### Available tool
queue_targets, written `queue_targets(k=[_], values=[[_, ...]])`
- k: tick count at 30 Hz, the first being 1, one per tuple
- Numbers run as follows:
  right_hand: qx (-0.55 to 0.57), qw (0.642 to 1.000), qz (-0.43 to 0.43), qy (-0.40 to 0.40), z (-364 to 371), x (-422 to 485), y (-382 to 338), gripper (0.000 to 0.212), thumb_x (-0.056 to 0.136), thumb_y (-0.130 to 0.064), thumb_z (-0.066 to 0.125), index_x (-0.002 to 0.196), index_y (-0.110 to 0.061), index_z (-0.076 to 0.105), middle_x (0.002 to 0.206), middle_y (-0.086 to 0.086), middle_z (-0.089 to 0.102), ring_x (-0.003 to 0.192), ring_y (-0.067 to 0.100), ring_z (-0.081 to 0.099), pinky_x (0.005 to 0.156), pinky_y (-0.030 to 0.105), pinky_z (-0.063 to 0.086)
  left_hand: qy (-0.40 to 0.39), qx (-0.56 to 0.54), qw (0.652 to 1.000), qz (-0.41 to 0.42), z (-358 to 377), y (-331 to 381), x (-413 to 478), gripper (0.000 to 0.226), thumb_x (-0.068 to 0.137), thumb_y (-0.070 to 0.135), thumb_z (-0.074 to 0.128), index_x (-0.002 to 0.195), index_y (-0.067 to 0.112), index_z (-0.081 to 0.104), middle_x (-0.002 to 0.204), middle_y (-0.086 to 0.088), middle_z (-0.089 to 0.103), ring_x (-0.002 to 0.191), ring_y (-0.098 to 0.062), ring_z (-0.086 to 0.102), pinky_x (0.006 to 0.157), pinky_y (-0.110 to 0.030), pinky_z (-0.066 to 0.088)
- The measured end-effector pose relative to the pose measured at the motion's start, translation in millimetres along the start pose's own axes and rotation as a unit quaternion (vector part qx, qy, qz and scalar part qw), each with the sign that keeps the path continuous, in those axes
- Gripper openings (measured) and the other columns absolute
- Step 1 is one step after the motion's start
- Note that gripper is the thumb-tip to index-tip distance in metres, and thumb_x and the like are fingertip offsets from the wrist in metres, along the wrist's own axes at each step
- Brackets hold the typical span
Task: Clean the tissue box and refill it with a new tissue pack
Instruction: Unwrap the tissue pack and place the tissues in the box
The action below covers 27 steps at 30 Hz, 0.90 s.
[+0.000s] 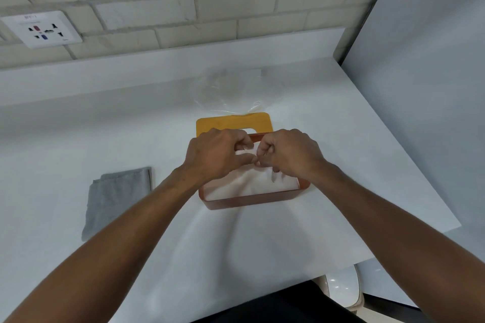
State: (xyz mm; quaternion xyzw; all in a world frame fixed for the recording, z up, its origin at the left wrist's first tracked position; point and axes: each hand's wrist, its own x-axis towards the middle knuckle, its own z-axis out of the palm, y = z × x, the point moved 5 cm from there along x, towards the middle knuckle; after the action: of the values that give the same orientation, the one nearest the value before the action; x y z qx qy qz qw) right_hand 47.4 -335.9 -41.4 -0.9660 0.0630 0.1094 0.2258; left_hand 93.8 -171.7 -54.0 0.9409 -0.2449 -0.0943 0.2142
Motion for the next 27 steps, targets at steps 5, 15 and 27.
queue_targets(k=[5, 15, 27], values=[[0.052, 0.999, 0.000, -0.006, -12, 4, 2, 0.028, 0.072, -0.058, 0.077, 0.086, -0.036, 0.069, 0.075, -0.019, 0.071, 0.055, -0.002, 0.067, 0.073, 0.028, 0.052, 0.054, -0.003, 0.999, 0.000, -21, -5, 4, 0.030, 0.085, 0.073, 0.064, 0.099, 0.047, 0.070, 0.081, 0.031, 0.066, 0.078, 0.005, 0.057, 0.063, -0.022, 0.036], [0.149, 0.984, 0.016, 0.096, -47, 24, 18, 0.015, 0.083, -0.046, 0.071, 0.077, -0.032, 0.072, 0.071, -0.018, 0.072, 0.059, 0.003, 0.068, 0.069, 0.028, 0.055, 0.182, -0.070, 0.977, -0.093, -52, -36, 16, 0.027, 0.095, 0.060, 0.059, 0.084, 0.037, 0.066, 0.084, 0.018, 0.068, 0.085, -0.015, 0.066, 0.070, -0.032, 0.047], [0.283, 0.923, 0.244, -0.088, 5, 87, 65, 0.039, 0.090, -0.041, 0.067, 0.098, -0.003, 0.067, 0.084, 0.009, 0.068, 0.070, 0.021, 0.063, 0.069, 0.034, 0.053, -0.056, -0.370, 0.855, -0.359, -8, -86, 41, 0.071, 0.093, 0.076, 0.053, 0.134, 0.017, 0.053, 0.126, -0.011, 0.060, 0.108, -0.035, 0.063, 0.097, -0.052, 0.052]])
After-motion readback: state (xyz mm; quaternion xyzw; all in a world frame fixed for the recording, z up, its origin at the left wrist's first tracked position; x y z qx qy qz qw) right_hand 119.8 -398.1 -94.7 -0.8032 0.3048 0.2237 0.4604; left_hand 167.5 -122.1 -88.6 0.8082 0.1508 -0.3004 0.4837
